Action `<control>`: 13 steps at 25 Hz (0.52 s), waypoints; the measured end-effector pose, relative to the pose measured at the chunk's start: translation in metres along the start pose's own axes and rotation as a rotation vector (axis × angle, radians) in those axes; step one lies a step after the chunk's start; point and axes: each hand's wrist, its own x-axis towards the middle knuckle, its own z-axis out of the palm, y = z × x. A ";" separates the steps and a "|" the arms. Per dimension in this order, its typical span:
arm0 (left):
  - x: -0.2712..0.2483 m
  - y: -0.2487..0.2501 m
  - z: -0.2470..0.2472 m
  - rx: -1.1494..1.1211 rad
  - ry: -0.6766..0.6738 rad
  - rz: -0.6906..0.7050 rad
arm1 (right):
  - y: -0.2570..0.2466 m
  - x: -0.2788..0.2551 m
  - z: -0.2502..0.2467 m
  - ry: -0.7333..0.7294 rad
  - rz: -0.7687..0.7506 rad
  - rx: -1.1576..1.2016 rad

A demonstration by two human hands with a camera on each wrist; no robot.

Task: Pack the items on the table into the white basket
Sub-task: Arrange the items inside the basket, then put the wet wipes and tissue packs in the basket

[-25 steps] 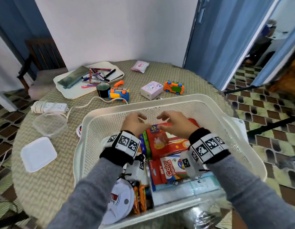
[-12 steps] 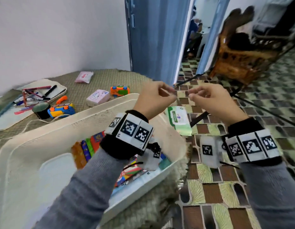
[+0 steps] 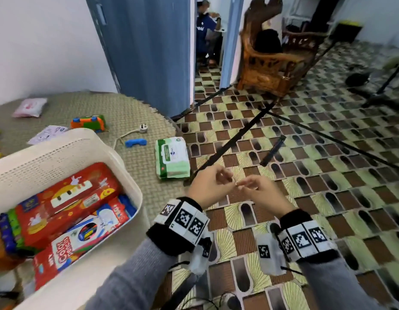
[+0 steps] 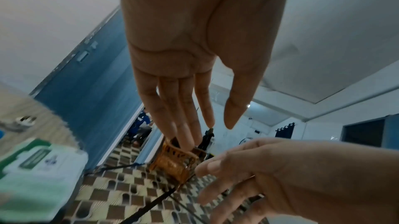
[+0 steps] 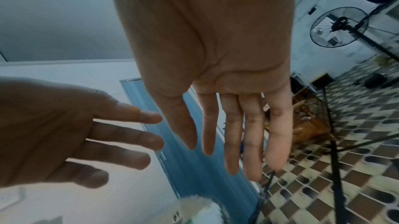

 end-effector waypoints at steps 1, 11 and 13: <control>0.004 -0.006 0.014 -0.001 -0.001 -0.030 | 0.015 -0.001 -0.004 -0.015 0.024 0.004; 0.035 -0.074 0.064 -0.092 0.043 -0.216 | 0.103 0.026 -0.014 -0.140 0.147 0.094; 0.047 -0.087 0.062 -0.117 0.073 -0.241 | 0.103 0.041 -0.013 -0.148 0.171 0.127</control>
